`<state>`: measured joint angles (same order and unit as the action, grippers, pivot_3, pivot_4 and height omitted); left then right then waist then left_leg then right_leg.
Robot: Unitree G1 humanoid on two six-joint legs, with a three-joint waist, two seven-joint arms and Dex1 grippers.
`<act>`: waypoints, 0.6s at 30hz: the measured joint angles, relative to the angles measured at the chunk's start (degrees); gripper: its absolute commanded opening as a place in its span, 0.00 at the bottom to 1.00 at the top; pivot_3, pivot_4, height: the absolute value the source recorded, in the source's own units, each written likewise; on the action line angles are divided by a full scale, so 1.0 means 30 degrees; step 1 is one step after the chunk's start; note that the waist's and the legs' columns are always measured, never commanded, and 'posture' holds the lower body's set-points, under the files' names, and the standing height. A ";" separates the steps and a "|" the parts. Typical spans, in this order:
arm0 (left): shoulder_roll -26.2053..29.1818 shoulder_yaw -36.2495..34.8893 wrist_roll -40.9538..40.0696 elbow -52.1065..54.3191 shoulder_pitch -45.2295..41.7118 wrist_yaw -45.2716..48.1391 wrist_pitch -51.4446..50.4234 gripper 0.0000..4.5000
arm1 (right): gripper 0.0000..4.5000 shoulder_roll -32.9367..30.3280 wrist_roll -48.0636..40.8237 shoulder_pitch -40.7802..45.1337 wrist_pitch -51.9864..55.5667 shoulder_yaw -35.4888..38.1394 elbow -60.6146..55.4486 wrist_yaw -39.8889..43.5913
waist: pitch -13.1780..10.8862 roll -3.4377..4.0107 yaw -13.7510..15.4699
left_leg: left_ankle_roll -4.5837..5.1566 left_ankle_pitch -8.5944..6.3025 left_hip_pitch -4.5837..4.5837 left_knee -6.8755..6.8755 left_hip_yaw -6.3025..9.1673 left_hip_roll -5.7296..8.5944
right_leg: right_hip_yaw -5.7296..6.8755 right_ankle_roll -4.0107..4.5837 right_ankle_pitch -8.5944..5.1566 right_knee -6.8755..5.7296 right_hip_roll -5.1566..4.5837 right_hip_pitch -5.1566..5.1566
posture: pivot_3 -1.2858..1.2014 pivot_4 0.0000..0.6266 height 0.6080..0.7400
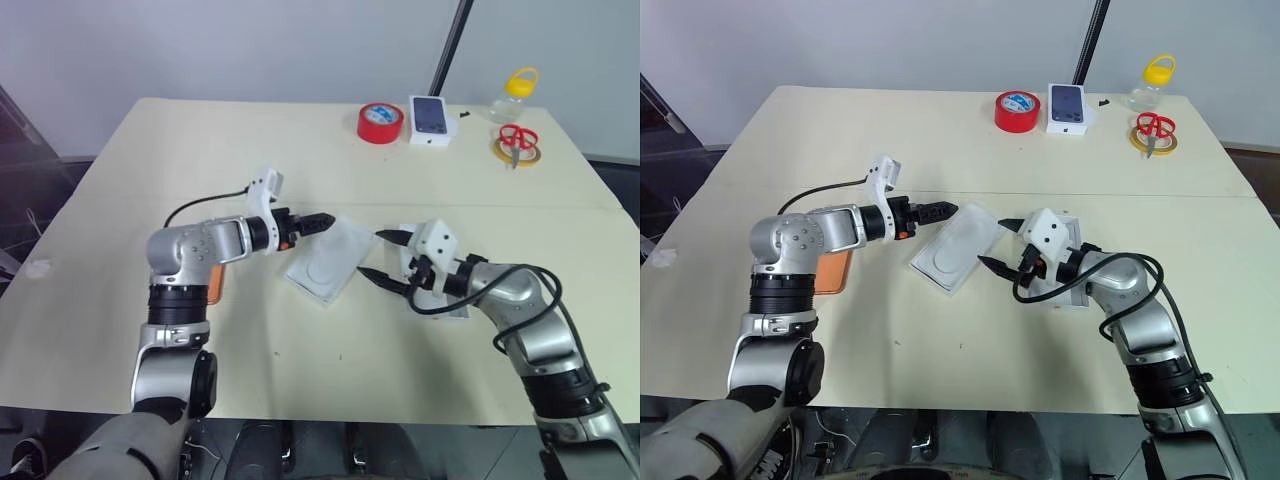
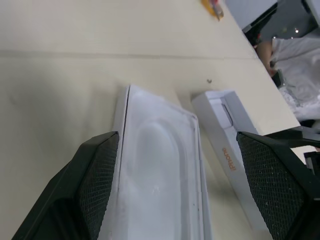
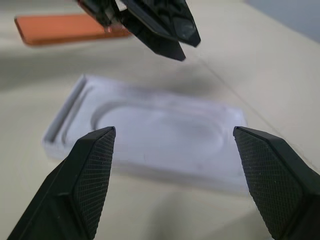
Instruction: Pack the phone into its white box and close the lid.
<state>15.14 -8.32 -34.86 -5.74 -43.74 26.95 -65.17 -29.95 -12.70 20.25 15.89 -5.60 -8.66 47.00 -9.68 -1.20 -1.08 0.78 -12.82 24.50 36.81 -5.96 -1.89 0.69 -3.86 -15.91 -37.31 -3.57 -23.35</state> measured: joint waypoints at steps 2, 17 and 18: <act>0.1727 0.1312 0.1049 0.1377 0.1238 0.1821 0.2878 0.89 | 0.46 0.0830 0.0745 0.0742 -0.0233 -0.0553 0.0645 -0.0747 | 0.0001 0.0009 -0.0084 | -0.0042 0.0004 -0.0016 -0.0048 -0.0005 0.0000 | -0.0003 0.0052 -0.0027 0.0002 -0.0001 -0.0009 | 0.52 0.24 0.96; 0.5054 0.2330 0.3883 0.1395 0.5088 0.5400 1.0229 0.89 | 0.01 0.2191 0.5522 0.1815 -0.0104 -0.6173 0.2458 -0.1413 | 0.0002 0.0012 0.0097 | -0.0108 0.0046 0.0024 -0.0221 -0.0016 0.0017 | 0.0003 0.0072 -0.0029 0.0077 -0.0043 -0.0094 | 0.52 0.24 0.96; 0.4967 0.2331 0.3878 0.1444 0.5138 0.5341 1.0228 0.89 | 0.01 0.1725 0.5453 0.1706 -0.0076 -0.6274 0.2053 -0.0782 | 0.0005 0.0005 0.0083 | -0.0106 0.0047 0.0020 -0.0220 -0.0013 0.0015 | 0.0007 0.0072 -0.0029 0.0077 -0.0042 -0.0086 | 0.52 0.24 0.96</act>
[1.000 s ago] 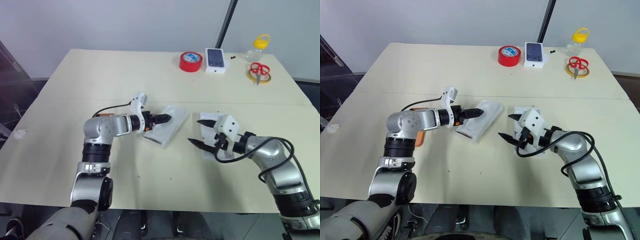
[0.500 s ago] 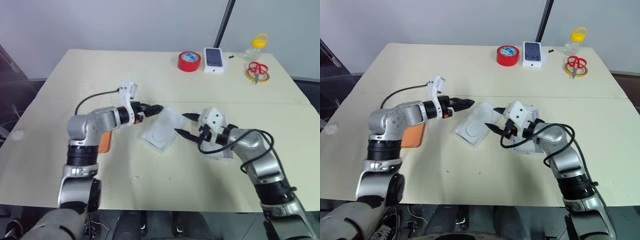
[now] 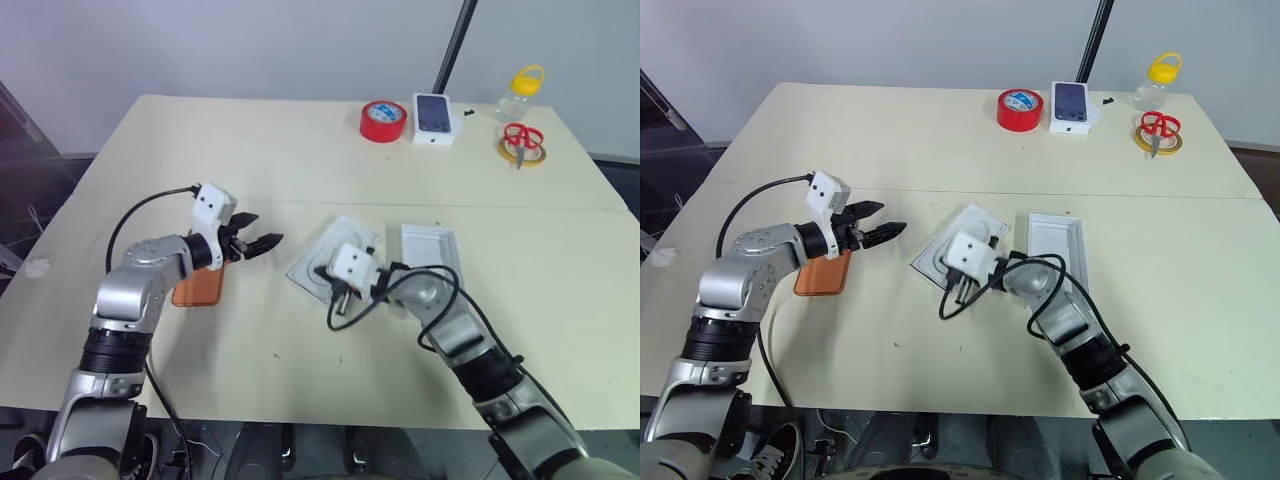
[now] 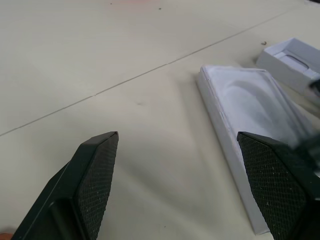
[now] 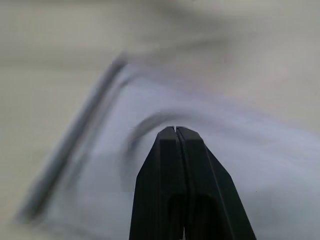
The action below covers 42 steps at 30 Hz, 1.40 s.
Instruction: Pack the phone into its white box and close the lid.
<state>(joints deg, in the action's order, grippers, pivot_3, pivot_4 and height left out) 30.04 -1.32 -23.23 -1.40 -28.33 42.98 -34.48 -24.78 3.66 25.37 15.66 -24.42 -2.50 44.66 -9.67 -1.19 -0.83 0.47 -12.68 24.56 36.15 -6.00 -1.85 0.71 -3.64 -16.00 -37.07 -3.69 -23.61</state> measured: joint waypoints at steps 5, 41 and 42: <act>-0.0129 0.0008 0.0037 0.0030 0.0065 -0.0177 0.0015 0.89 | 0.01 -0.1853 -0.0949 -0.0607 -0.0138 0.0076 -0.1423 0.2805 | 0.0001 -0.0001 0.0002 | 0.0009 0.0005 -0.0027 0.0005 0.0005 -0.0002 | 0.0005 0.0000 0.0000 -0.0020 0.0002 0.0018 | 0.52 0.24 0.96; 0.0610 -0.3356 -0.3839 -0.1073 -0.1168 -0.1050 -0.7024 0.89 | 0.01 -0.1209 -0.0762 0.0867 -0.4228 0.1704 0.2031 0.3164 | -0.0012 -0.0021 -0.0111 | 0.0047 0.0040 -0.0048 0.0109 0.0015 -0.0015 | 0.0031 -0.0069 0.0036 -0.0103 0.0045 0.0065 | 0.52 0.24 0.96; 0.0872 -0.3775 -0.4241 -0.1327 -0.1374 -0.1049 -0.7642 0.89 | 0.01 -0.0503 -0.1026 0.1083 -0.3666 0.1928 0.2032 0.2765 | -0.0014 -0.0025 -0.0131 | 0.0042 0.0044 -0.0048 0.0113 0.0018 -0.0021 | 0.0033 -0.0071 0.0036 -0.0123 0.0052 0.0056 | 0.52 0.24 0.96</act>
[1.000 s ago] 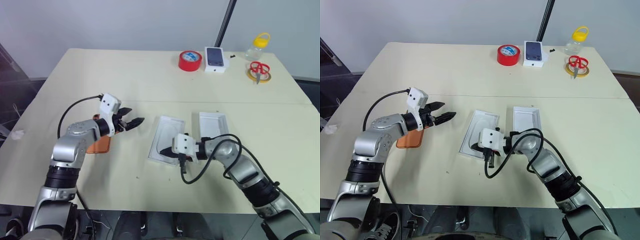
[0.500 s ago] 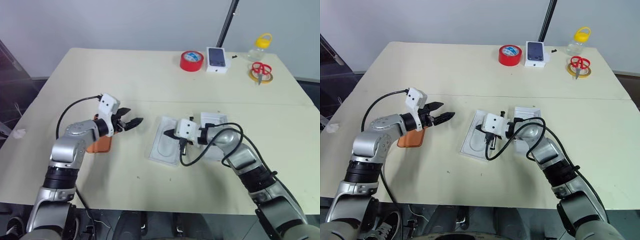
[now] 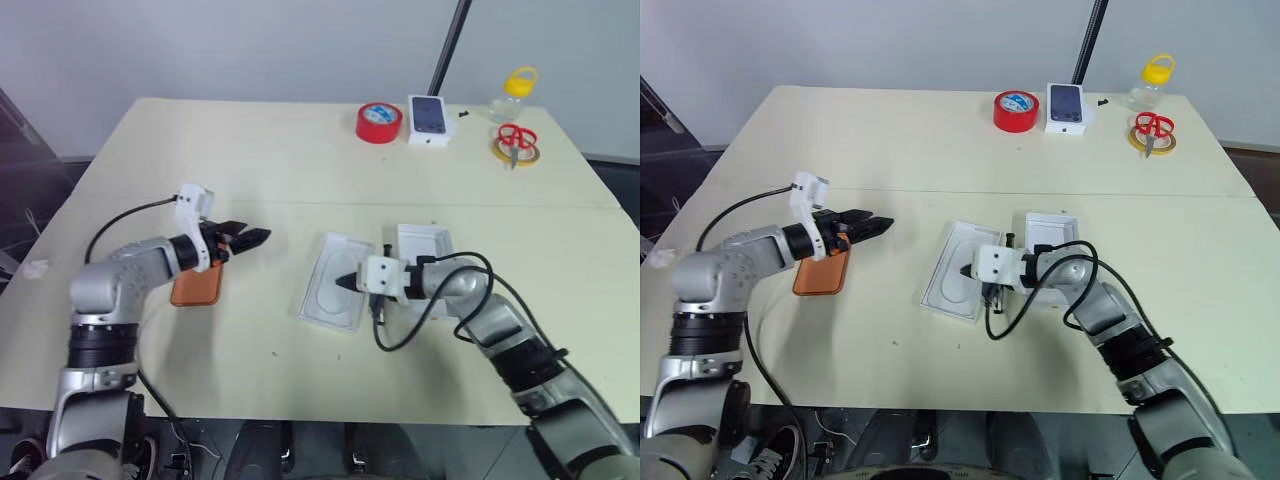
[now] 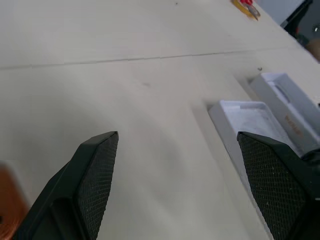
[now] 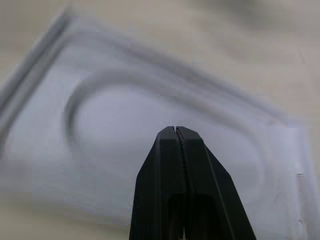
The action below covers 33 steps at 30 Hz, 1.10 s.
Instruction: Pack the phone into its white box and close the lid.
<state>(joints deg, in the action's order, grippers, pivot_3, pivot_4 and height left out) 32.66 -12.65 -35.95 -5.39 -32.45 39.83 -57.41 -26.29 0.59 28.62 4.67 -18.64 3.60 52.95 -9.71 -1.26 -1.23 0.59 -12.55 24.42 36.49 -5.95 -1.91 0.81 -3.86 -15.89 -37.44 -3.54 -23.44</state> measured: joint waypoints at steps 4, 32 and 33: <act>0.1319 -0.1939 -0.1177 -0.1693 -0.0881 -0.0203 -0.2413 0.89 | 0.01 0.2300 -0.0663 0.1756 0.1735 0.0794 -0.0008 -0.1738 | -0.0002 0.0001 -0.0009 | -0.0026 0.0016 -0.0001 0.0007 0.0006 -0.0005 | 0.0004 -0.0007 0.0002 -0.0051 0.0009 -0.0021 | 0.52 0.24 0.96; 0.3774 -0.3008 0.0037 -0.3652 0.1211 -0.2016 -0.5395 0.89 | 0.01 1.2145 0.5547 0.9192 0.2083 -0.5473 1.3970 -0.6678 | 0.0125 -0.0007 -0.0854 | -0.0190 0.0016 -0.0011 -0.0203 0.0004 0.0033 | 0.0015 0.0040 0.0014 -0.0061 -0.0087 -0.0210 | 0.52 0.24 0.96; 0.3586 -0.2997 0.0094 -0.3771 0.0993 -0.2079 -0.5522 0.89 | 0.01 1.2148 0.5542 0.9207 0.2086 -0.5436 1.4021 -0.6696 | 0.0143 0.0015 -0.0805 | -0.0189 0.0016 -0.0011 -0.0203 0.0004 0.0037 | 0.0022 0.0037 0.0016 -0.0061 -0.0094 -0.0207 | 0.52 0.24 0.96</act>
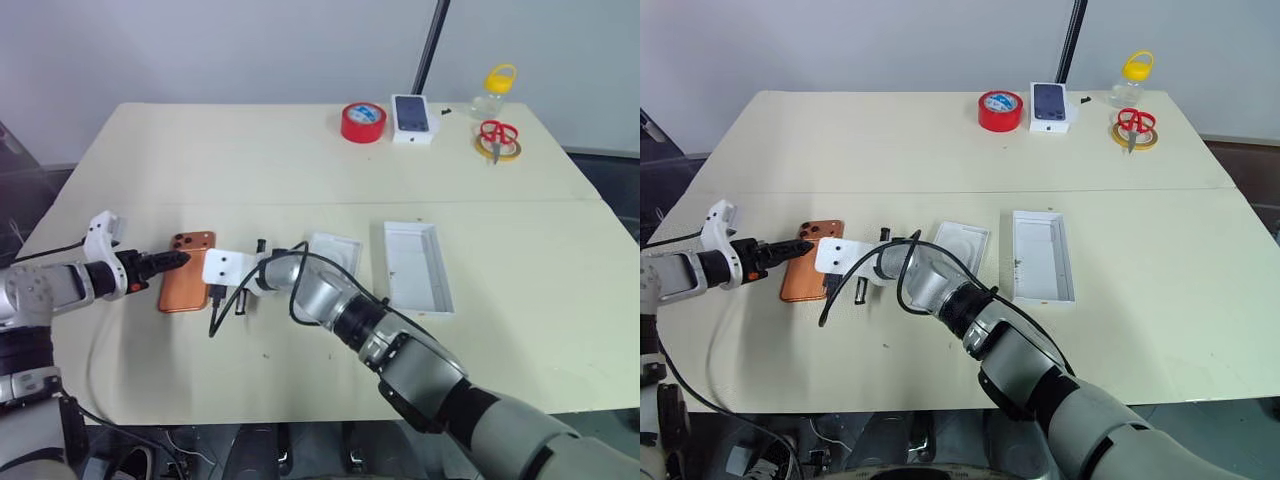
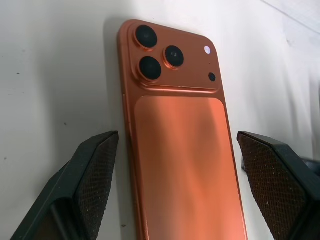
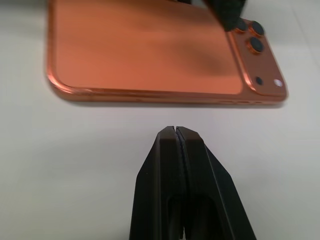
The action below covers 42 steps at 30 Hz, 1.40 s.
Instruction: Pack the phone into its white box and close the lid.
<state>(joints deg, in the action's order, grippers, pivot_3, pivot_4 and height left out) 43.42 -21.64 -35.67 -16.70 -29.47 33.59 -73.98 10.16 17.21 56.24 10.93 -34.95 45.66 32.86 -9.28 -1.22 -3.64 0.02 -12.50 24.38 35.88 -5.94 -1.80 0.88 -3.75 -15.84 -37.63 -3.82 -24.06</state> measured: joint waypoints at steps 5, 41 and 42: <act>-0.0916 0.0187 -0.0011 0.0041 -0.0798 0.0076 -0.1121 0.89 | 0.01 -0.0014 0.0004 0.0005 0.0055 0.0449 0.0204 -0.0164 | 0.0022 0.0014 0.0215 | 0.0001 0.0000 0.0001 0.0005 -0.0003 0.0018 | 0.0004 -0.0003 0.0001 0.0001 -0.0017 0.0008 | 0.52 0.24 0.96; -0.2943 -0.1358 -0.0952 -0.2453 -0.1330 0.0867 -0.3663 0.18 | 0.00 -0.0698 0.0569 -0.0634 0.0381 0.1130 -0.0728 -0.0143 | 0.0087 0.0064 0.0349 | 0.0005 0.0000 0.0014 -0.0056 -0.0003 0.0089 | 0.0346 0.0025 -0.0016 0.0030 -0.0259 0.0042 | 0.52 0.24 0.96; -0.3022 -0.1486 -0.0957 -0.2479 -0.1298 0.0789 -0.3826 0.11 | 0.00 -0.0742 0.0583 -0.0723 0.0394 0.1133 -0.0870 -0.0120 | 0.0087 0.0064 0.0346 | 0.0005 0.0000 0.0014 -0.0059 -0.0003 0.0089 | 0.0346 0.0024 -0.0015 0.0031 -0.0259 0.0041 | 0.52 0.24 0.96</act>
<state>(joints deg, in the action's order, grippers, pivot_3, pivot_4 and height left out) 34.35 -26.10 -38.54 -24.13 -33.37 35.96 -85.46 7.93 18.96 54.07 12.11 -31.55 43.05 32.50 -9.02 -1.03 -2.61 0.04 -12.50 24.42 35.71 -5.95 -1.53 1.91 -3.68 -15.89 -37.53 -4.59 -23.94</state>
